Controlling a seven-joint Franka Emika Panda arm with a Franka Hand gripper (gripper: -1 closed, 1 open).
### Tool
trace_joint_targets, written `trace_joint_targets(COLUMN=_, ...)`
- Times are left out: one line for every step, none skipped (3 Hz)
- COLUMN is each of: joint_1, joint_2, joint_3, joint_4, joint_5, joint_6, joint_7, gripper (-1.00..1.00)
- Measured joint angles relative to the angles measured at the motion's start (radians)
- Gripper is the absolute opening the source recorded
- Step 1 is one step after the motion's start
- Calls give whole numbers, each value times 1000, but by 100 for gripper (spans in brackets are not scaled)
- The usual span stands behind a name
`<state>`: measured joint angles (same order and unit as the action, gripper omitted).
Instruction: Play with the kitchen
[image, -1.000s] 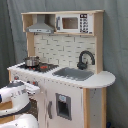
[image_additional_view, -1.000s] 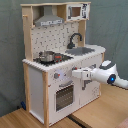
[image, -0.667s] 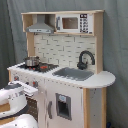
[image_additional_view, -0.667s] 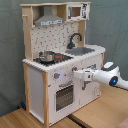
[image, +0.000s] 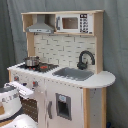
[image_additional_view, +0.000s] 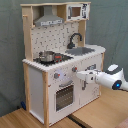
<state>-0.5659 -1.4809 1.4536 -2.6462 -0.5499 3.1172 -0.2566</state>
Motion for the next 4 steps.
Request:
trace_joint_targets(joint_1=51, joint_2=13, joint_3=10, joint_4=-8, joint_5=0, joint_6=-89, joint_7=27, gripper=100)
trace_joint_targets(joint_1=111, joint_2=15, joint_3=20, joint_4=-12, joint_5=0, joint_6=-173, joint_7=49, gripper=100)
trace_joint_targets(joint_1=180, joint_2=16, joint_3=24, joint_4=-13, joint_5=0, joint_6=-251, joint_7=51, gripper=100)
trace_joint_targets(joint_1=253, joint_2=23, joint_3=37, joint_4=-12, joint_5=7, joint_6=-318, joint_7=51, gripper=100)
